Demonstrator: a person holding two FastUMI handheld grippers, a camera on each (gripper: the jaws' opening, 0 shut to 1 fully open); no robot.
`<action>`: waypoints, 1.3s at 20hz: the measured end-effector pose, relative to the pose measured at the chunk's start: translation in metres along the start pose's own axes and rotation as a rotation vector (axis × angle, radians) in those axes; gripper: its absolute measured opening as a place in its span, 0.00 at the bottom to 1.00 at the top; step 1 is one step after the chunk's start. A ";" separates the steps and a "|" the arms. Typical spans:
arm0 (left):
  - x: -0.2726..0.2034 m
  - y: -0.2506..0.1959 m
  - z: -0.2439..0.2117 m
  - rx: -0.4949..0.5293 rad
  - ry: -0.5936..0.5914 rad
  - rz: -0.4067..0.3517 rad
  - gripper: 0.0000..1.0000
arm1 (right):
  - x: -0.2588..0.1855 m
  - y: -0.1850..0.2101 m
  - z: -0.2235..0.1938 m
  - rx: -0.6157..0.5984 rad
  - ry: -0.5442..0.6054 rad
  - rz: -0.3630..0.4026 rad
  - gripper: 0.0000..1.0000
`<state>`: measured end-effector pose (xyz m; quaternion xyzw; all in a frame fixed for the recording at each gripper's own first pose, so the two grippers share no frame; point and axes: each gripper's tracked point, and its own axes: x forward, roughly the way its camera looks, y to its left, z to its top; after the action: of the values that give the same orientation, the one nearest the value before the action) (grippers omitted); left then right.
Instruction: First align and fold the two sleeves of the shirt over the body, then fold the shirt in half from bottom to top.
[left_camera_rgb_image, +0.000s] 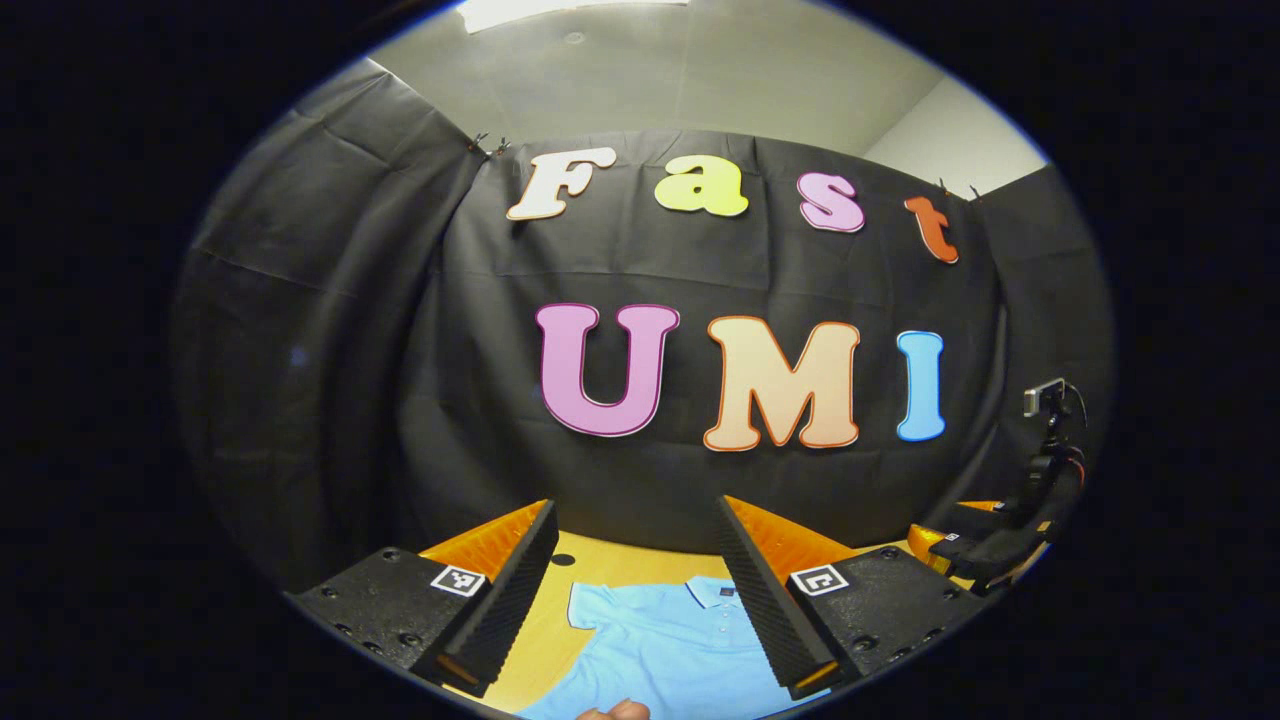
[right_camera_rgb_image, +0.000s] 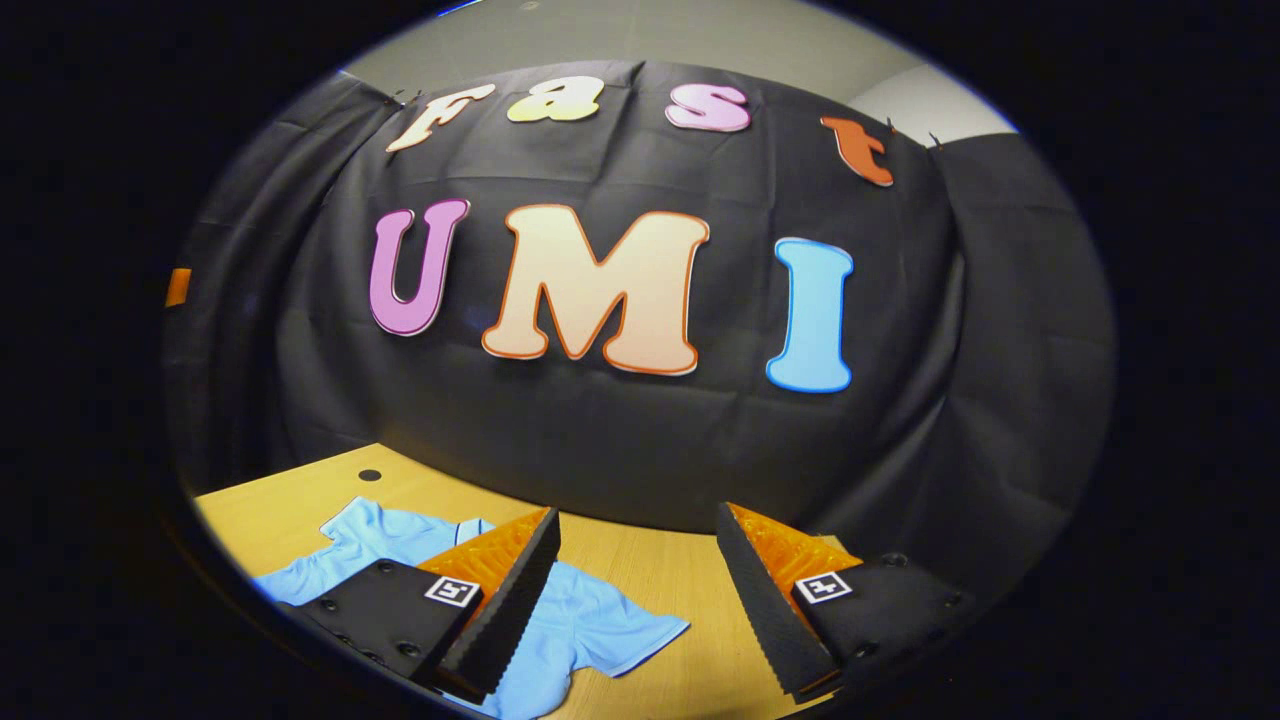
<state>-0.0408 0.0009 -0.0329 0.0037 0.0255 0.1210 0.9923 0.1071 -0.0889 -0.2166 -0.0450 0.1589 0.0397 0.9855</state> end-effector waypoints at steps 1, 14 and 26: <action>-0.001 0.002 0.000 0.004 0.000 0.015 0.94 | 0.008 -0.004 -0.012 0.000 0.020 0.005 0.98; 0.013 0.003 -0.013 0.062 0.058 0.110 0.94 | 0.079 -0.019 -0.173 -0.055 0.345 0.078 0.99; 0.031 -0.013 -0.030 0.084 0.112 0.102 0.95 | 0.101 -0.018 -0.269 -0.015 0.555 0.075 0.99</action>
<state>-0.0087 -0.0042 -0.0645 0.0400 0.0860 0.1705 0.9808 0.1211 -0.1274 -0.5014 -0.0555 0.4238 0.0637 0.9018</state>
